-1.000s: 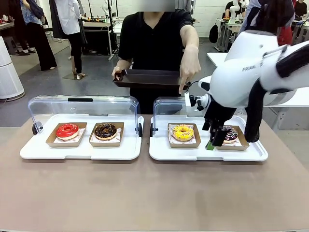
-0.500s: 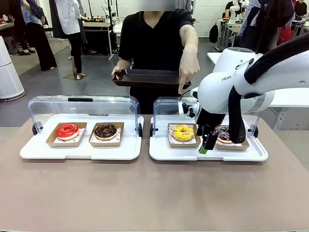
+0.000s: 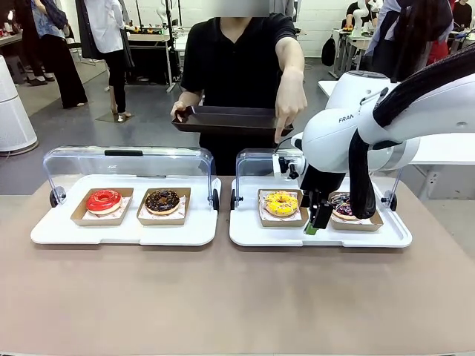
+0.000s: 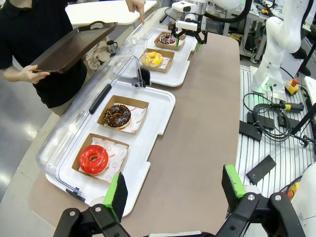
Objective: Provide the desired donut to the person.
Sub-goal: Pick up and lift the Paper togo box containing the Donut pointed at by the person.
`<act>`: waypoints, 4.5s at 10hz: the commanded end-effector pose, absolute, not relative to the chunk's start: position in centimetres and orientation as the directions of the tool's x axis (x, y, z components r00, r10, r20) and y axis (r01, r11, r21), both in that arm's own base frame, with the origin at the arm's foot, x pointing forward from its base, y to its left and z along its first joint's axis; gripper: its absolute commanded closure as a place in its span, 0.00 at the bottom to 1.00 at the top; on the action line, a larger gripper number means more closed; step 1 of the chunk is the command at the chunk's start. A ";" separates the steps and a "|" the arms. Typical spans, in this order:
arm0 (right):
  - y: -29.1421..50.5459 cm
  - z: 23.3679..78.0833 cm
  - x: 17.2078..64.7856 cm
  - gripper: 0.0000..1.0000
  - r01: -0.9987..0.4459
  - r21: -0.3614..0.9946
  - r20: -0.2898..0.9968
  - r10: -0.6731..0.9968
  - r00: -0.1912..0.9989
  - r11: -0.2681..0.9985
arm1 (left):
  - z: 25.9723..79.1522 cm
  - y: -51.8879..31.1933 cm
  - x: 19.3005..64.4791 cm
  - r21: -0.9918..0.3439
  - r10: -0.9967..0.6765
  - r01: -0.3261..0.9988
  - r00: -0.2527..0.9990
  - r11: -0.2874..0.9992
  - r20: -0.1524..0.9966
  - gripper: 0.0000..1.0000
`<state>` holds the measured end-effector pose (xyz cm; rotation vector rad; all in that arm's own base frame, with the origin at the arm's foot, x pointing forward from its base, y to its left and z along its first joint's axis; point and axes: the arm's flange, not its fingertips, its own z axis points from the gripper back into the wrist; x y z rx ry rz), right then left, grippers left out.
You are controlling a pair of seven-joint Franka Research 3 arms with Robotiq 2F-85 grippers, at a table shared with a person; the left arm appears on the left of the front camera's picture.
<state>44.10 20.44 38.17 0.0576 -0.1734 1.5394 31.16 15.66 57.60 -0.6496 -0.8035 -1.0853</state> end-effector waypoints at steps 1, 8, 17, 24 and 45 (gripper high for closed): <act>20.0 38.0 43.6 0.00 -0.997 -0.077 0.148 0.989 0.021 0.033 | 57.7 15.8 31.2 -0.062 -0.496 0.942 0.229 0.331 0.838 0.00; 21.1 36.1 47.5 0.00 -0.998 -0.049 0.107 0.994 0.022 0.028 | 57.7 15.8 31.2 -0.062 -0.496 0.942 0.229 0.331 0.838 0.00; 21.6 33.5 49.7 0.00 -0.999 -0.050 0.103 0.995 0.015 0.020 | 57.7 15.8 31.2 -0.062 -0.496 0.942 0.229 0.331 0.838 0.00; 21.9 32.0 50.5 0.00 -0.999 -0.038 0.108 0.994 0.015 0.019 | 57.7 15.8 31.2 -0.062 -0.496 0.942 0.229 0.331 0.838 0.00; 30.2 54.0 34.2 1.00 -0.996 -0.077 0.068 0.997 -0.044 -0.039 | 57.7 15.8 31.2 -0.062 -0.496 0.942 0.229 0.331 0.838 0.00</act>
